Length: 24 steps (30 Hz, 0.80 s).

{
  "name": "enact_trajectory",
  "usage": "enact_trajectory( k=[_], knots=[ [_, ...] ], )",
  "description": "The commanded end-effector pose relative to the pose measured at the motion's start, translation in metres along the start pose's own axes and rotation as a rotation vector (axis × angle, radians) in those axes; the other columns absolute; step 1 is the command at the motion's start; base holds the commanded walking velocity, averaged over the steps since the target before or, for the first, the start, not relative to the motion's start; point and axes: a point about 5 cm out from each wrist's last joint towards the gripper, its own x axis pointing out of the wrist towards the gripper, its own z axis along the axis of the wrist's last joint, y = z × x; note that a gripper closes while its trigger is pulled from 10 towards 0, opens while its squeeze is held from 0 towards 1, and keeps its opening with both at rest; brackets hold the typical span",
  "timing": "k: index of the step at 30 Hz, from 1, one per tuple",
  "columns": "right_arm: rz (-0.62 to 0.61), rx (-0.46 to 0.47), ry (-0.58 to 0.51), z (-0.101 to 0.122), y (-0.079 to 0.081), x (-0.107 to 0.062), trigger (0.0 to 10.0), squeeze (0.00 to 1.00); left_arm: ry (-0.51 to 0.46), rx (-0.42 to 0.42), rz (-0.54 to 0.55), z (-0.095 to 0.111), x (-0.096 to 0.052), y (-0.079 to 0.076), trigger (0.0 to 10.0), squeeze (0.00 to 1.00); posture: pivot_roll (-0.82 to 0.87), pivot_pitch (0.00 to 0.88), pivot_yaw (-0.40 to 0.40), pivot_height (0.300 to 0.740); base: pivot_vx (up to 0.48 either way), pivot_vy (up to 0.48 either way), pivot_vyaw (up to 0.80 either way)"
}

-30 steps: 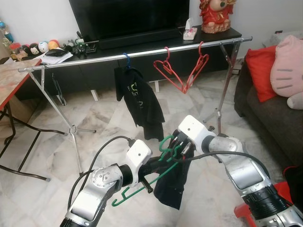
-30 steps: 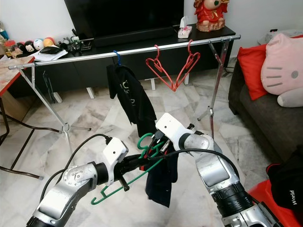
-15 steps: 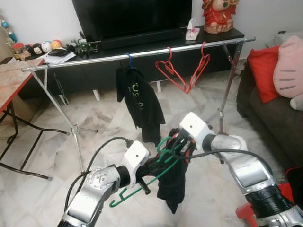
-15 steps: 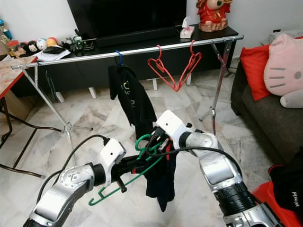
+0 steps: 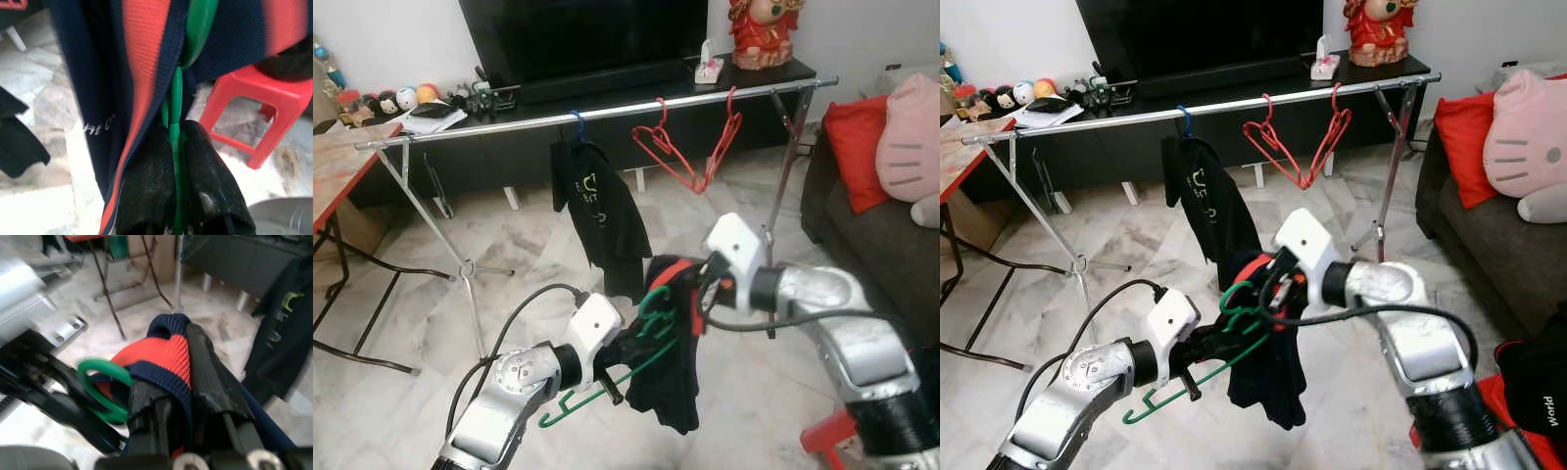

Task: Hang hanger

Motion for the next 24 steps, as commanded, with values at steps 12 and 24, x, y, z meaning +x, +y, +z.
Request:
enact_trajectory(
  k=[12, 24],
  knots=[
    [0.095, -0.011, 0.01, -0.003, 0.015, 0.001, 10.0, 0.72, -0.02, 0.03, 0.009, 0.004, 0.002, 0.002, 10.0, 0.0, -0.12, 0.0, 0.133, 0.74, 0.0, 0.0, 0.0],
    [0.078, -0.031, 0.045, -0.007, 0.013, -0.001, 10.0, 1.0, -0.039, 0.026, 0.025, 0.005, 0.002, 0.004, 10.0, 0.0, -0.12, 0.0, 0.131, 0.74, 0.0, 0.0, 0.0]
  ],
)
